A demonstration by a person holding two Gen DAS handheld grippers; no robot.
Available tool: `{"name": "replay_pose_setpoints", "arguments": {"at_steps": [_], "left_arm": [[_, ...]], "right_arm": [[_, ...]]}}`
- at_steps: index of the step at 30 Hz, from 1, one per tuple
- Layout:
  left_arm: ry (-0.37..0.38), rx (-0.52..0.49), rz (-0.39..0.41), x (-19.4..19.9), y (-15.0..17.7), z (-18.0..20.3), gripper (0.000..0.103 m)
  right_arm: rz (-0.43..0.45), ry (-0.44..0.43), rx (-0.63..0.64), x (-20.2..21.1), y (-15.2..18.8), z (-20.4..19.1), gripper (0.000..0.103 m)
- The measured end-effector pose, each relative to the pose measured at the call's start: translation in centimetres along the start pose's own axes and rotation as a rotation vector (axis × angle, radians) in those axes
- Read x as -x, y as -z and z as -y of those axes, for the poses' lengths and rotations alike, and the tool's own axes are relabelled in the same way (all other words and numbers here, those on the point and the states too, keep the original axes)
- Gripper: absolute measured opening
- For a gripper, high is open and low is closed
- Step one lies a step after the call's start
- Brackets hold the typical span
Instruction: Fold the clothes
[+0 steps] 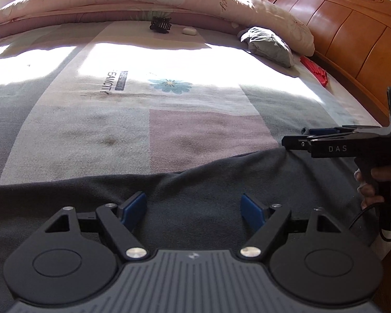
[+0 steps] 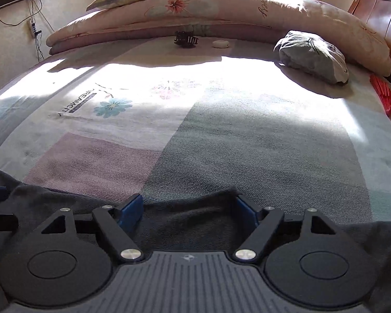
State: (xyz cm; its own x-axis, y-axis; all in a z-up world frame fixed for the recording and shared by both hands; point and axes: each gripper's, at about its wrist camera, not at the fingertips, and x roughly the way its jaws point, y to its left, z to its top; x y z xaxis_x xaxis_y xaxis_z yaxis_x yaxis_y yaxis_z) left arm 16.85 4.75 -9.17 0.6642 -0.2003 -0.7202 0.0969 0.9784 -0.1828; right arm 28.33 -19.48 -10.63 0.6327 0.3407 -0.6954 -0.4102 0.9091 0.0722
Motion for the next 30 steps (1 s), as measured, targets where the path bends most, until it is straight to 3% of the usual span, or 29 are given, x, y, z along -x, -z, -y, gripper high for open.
{"name": "replay_pose_setpoints", "arguments": {"at_steps": [7,9,13,17,21,24,27,29,30], "left_arm": [[0.046,0.009,0.025,1.4,-0.2,0.0,0.081],[0.027,0.020,-0.012,0.3,0.1,-0.2,0.081],[-0.020,0.010,0.006,-0.1,0.4,-0.2,0.081],[-0.074,0.026,0.000,0.9,-0.2,-0.3,0.081],[-0.042,-0.017,0.000,2.1,-0.3,0.7,0.081],[-0.002,-0.092,-0.006,2.4,0.0,2.5,0.081],[0.048,-0.201,-0.021,1.9,0.7,4.9,0.082],[0.036,-0.220,-0.047,1.2,1.3,5.4,0.082],[0.015,-0.208,-0.066,0.8,1.6,5.2,0.082]], "right_arm": [[0.049,0.043,-0.024,4.9,0.1,1.0,0.088],[0.029,0.052,-0.053,5.4,1.1,2.1,0.089],[-0.046,0.135,-0.107,4.0,2.8,5.0,0.090],[0.009,0.147,-0.220,4.6,2.4,7.7,0.089],[0.085,0.180,-0.237,8.8,2.4,8.3,0.096],[0.085,0.190,-0.249,11.1,4.5,9.0,0.103],[0.035,0.219,-0.259,12.0,7.3,9.9,0.103],[-0.045,0.273,-0.275,11.1,9.6,10.7,0.103],[-0.039,0.278,-0.268,11.4,10.5,10.8,0.103]]}}
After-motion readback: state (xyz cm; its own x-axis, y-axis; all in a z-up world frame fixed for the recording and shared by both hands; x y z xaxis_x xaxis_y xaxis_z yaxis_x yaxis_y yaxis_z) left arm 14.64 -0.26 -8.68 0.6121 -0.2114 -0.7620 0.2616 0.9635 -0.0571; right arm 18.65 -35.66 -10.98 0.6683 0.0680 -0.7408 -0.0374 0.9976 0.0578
